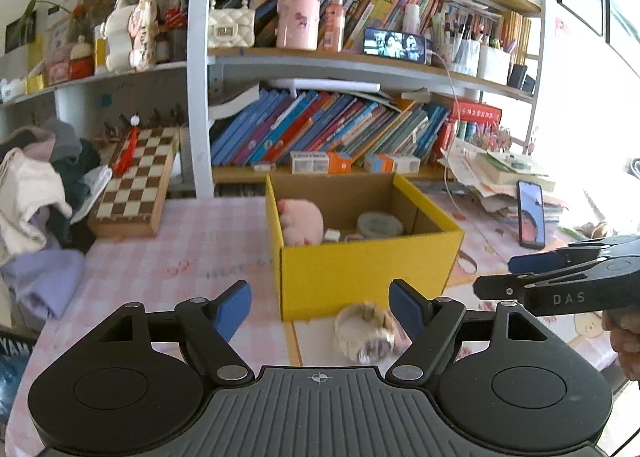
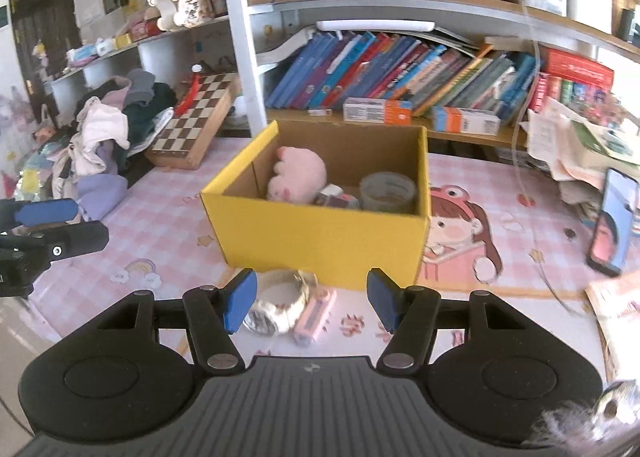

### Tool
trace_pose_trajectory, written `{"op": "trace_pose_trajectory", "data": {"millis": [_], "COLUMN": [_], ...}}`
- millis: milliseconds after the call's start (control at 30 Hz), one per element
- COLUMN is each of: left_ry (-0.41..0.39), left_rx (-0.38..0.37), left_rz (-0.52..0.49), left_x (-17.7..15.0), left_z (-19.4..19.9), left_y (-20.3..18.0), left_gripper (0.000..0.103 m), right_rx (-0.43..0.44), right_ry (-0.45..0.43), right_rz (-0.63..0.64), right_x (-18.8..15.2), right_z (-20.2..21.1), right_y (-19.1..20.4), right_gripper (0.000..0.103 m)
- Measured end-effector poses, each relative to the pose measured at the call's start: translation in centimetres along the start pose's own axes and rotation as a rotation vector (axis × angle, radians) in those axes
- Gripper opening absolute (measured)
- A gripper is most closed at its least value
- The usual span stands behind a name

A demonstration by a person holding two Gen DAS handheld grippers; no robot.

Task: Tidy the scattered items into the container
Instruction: 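Withdraw both grippers from the box toward the white watch and pink comb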

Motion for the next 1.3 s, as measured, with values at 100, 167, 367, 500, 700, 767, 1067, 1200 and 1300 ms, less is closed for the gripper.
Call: {"op": "trace_pose_trajectory", "data": {"millis": [100,167,367,500,700,767,1067,1200,1300], "left_ry": [0.015,0.023,0.052,0.089,0.145,0.155,0.171,0.174,0.160], "left_rx": [0.006,0.013,0.020,0.013,0.014,0.012,0.020,0.028,0.032], "left_rz": [-0.008,-0.005,-0.004,-0.040,-0.093,-0.094,-0.076,-0.106,-0.121], "left_x": [-1.3,-2.1,-4.4,-5.9,-8.4,-8.7,-9.4,-9.3,-9.0], "left_z": [0.2,0.4,0.3,-0.1,-0.8,-0.9,-1.5,-2.0,-2.2], "left_y": [-0.4,-0.5,-1.3,-2.4,-3.6,-3.7,-3.8,-4.1,-4.3], "left_gripper": [0.078,0.079,0.081,0.083,0.084,0.084,0.090,0.092,0.096], "right_rx": [-0.037,-0.061,-0.108,-0.116,-0.114,-0.113,-0.117,-0.123,-0.124], "right_ry": [-0.005,-0.009,0.005,0.030,0.077,0.094,0.091,0.088,0.099], "right_rz": [0.012,0.017,0.019,0.017,0.004,0.002,0.021,0.031,0.037], "right_x": [-1.8,-3.0,-6.3,-8.0,-9.9,-10.4,-10.5,-10.4,-10.5], "right_z": [0.8,1.1,1.3,1.1,0.5,0.3,0.2,0.0,-0.2], "right_y": [0.3,0.4,1.0,1.4,1.7,1.8,2.1,2.0,2.0], "right_gripper": [0.059,0.059,0.060,0.060,0.062,0.062,0.081,0.086,0.086]}}
Point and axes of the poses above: each gripper's, at about its wrist camera, not at the fingertips, and z roughly against the way its jaws point, y to its left, x to its top, the point moved 8 cm from there along -z, roughly the way its jaws point, and after that the axes turned 1 degree about -x, right-handed, at the moved point
